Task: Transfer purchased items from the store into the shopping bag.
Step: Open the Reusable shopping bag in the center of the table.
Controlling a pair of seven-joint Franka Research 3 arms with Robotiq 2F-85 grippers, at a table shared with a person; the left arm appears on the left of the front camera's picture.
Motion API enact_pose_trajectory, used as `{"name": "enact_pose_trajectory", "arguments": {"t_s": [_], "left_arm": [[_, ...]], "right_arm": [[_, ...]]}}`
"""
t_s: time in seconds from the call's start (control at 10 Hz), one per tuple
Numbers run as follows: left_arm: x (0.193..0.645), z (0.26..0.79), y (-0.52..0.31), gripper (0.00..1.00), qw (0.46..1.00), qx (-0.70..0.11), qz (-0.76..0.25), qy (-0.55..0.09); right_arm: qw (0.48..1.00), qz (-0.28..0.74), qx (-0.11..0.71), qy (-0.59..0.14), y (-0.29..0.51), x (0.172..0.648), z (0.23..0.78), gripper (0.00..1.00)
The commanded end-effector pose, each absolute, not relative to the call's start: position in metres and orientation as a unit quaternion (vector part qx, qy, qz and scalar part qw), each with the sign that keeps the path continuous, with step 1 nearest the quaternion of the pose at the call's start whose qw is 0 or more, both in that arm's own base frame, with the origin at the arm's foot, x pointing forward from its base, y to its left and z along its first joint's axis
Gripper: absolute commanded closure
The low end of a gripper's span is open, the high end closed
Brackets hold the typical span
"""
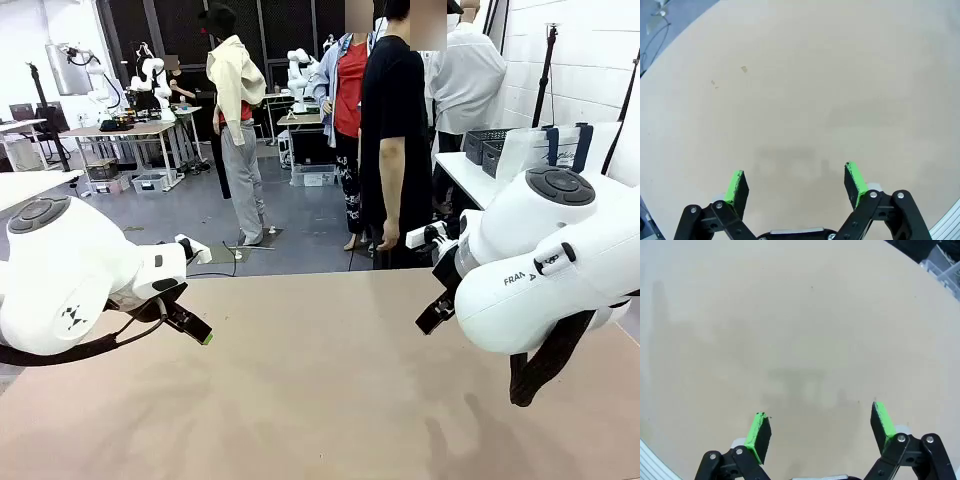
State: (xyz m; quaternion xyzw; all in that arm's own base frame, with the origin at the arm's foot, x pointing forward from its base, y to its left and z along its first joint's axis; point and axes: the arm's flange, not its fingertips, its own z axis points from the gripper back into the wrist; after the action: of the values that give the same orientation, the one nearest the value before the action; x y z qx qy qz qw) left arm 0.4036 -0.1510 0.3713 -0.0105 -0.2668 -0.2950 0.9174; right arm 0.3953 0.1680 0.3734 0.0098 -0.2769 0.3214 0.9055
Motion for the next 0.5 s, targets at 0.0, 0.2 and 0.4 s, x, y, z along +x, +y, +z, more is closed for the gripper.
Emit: {"name": "enact_pose_trajectory", "arguments": {"t_s": [0.0, 0.2, 0.4], "left_arm": [[0.4036, 0.3713, -0.151, 0.0, 0.917, -0.01, -0.295, -0.267], [0.4036, 0.3713, -0.151, 0.0, 0.917, -0.01, -0.295, -0.267], [0.4036, 0.3713, -0.151, 0.0, 0.917, -0.01, -0.295, -0.267]], "right_arm": [[0.905, 0.321, 0.01, -0.277, 0.168, 0.3953, 0.3734, 0.0], [0.905, 0.321, 0.01, -0.277, 0.168, 0.3953, 0.3734, 0.0], [0.905, 0.321, 0.01, -0.277, 0.168, 0.3953, 0.3734, 0.0]]}}
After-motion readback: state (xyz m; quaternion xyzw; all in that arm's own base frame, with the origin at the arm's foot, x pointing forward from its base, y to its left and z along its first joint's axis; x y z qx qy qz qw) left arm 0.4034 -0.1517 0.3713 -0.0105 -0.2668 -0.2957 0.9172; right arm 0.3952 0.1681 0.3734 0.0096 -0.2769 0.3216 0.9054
